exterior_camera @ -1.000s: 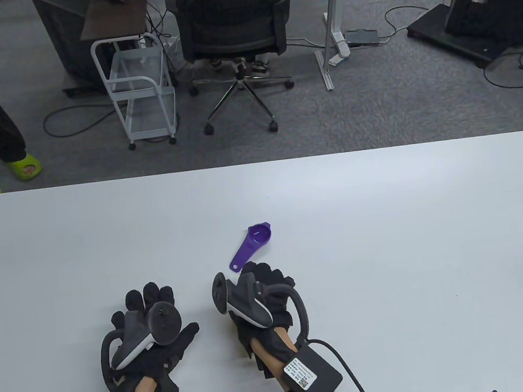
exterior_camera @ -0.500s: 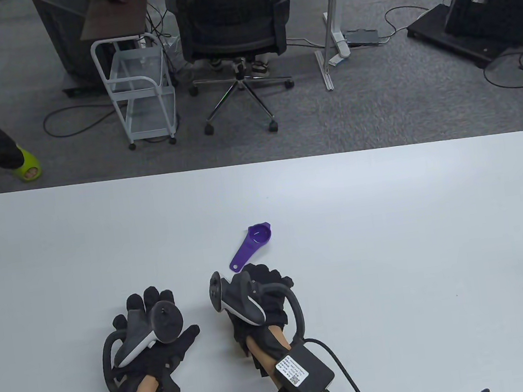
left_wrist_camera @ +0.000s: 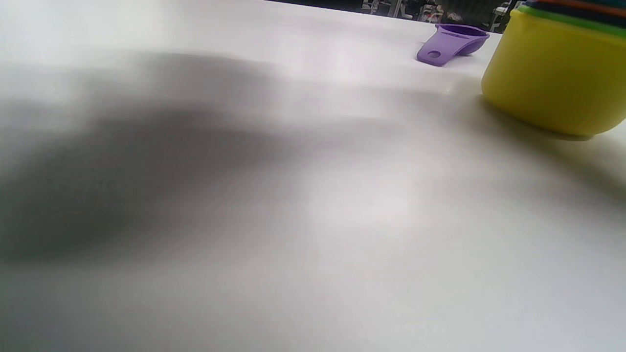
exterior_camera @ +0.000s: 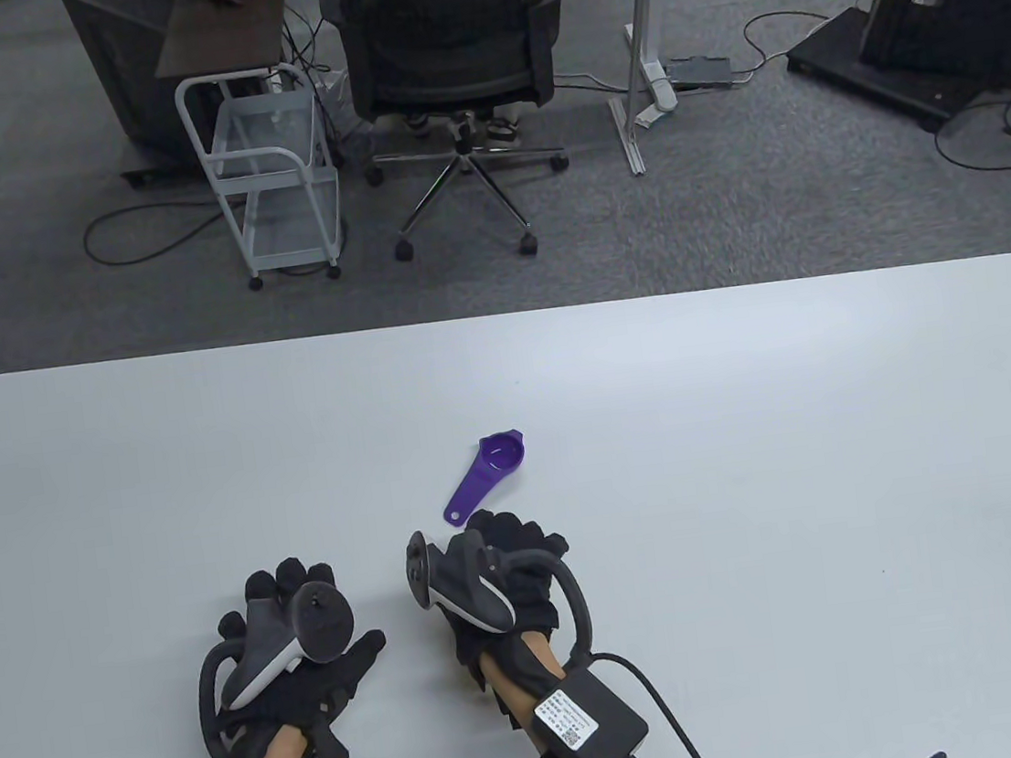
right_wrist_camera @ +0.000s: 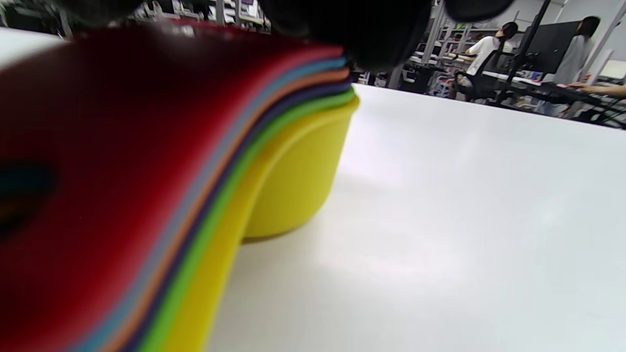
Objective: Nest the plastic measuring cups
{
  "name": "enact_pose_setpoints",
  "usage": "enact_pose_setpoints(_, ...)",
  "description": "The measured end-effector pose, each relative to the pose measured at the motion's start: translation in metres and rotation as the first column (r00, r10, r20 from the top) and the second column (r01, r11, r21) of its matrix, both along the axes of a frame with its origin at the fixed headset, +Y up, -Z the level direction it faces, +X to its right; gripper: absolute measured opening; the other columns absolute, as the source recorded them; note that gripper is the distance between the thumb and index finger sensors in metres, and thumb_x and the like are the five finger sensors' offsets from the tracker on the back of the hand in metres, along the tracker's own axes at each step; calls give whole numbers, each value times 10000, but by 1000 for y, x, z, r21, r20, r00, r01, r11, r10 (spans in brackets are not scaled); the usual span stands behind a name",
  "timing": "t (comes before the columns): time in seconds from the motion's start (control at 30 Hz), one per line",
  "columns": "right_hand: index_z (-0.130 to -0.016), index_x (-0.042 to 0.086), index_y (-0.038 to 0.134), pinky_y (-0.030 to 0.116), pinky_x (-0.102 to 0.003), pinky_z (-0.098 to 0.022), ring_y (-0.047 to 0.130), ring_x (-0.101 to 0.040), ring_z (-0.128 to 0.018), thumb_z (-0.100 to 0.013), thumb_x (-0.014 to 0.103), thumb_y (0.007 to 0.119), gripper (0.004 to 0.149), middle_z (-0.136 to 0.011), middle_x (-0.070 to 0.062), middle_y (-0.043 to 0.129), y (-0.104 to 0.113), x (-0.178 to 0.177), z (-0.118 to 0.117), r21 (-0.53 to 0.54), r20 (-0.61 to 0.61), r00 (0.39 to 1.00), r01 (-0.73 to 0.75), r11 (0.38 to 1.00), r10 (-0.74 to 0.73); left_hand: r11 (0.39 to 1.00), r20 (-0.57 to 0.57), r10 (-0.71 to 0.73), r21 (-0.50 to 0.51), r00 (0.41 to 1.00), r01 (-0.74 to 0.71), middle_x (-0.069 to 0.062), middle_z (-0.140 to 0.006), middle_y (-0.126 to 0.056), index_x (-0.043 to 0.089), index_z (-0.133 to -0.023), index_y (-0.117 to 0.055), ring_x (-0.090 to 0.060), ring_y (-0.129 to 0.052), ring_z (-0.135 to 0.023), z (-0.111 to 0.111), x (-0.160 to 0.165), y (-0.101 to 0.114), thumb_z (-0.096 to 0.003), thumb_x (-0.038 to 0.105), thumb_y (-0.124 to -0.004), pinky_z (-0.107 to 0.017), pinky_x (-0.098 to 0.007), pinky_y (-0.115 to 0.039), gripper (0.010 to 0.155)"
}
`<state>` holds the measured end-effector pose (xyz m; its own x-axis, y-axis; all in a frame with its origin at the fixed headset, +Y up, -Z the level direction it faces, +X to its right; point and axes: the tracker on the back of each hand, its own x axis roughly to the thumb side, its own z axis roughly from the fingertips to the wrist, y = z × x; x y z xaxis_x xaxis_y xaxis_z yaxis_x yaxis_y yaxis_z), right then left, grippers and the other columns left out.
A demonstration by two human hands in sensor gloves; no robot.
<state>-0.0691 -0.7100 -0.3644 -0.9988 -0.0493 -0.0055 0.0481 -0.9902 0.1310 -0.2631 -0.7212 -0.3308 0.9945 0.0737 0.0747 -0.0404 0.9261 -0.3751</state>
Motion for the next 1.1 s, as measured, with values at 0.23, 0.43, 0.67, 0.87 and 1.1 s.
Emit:
enact_pose_setpoints(0.23,-1190,88,244,284,-785,-696,193,-634,-1030,-511,659,491,920,-1199,-364,183,16,56,40,153,-114,991,-48,987,66,999,14,11,52,1000,-11,-222,-1198,-24,139,-1156,-98,-552,9,-1021,-4,-2,2,-543,661,-533,-627,-781,-104,916)
enact_pose_setpoints(0.43,-1171,113,98,173,-781,-694,-16,-607,-979,-492,675,467,955,-1179,-367,13,-1,126,60,80,-52,999,0,997,4,998,15,12,63,1000,-13,-214,-1208,-47,148,-1163,-119,-550,-14,-1038,-8,-1,2,-542,661,-533,-639,-780,-116,905)
enact_pose_setpoints(0.67,-1158,99,68,179,-783,-691,-4,-615,-977,-491,678,461,967,-1172,-375,9,-21,164,64,18,4,999,51,999,-52,952,44,-6,306,999,-8,-177,-1257,-253,193,-1183,-281,-556,-243,-1116,-42,8,27,-547,631,-568,-693,-782,-232,823)
enact_pose_setpoints(0.87,-1157,93,79,186,-784,-689,17,-618,-981,-494,674,462,961,-1172,-377,22,-21,170,67,21,28,995,95,995,-95,957,206,34,277,978,-91,-140,-1265,-246,310,-1179,-303,-550,-262,-1127,-103,43,41,-547,628,-594,-714,-774,-261,766)
enact_pose_setpoints(1.1,-1159,84,91,193,-786,-686,32,-622,-982,-499,669,465,957,-1171,-380,35,-21,190,70,29,97,984,147,989,-149,990,329,7,130,944,-52,53,-1260,-126,561,-1106,-307,-453,-157,-1167,-166,114,43,-536,615,-616,-776,-730,-205,651)
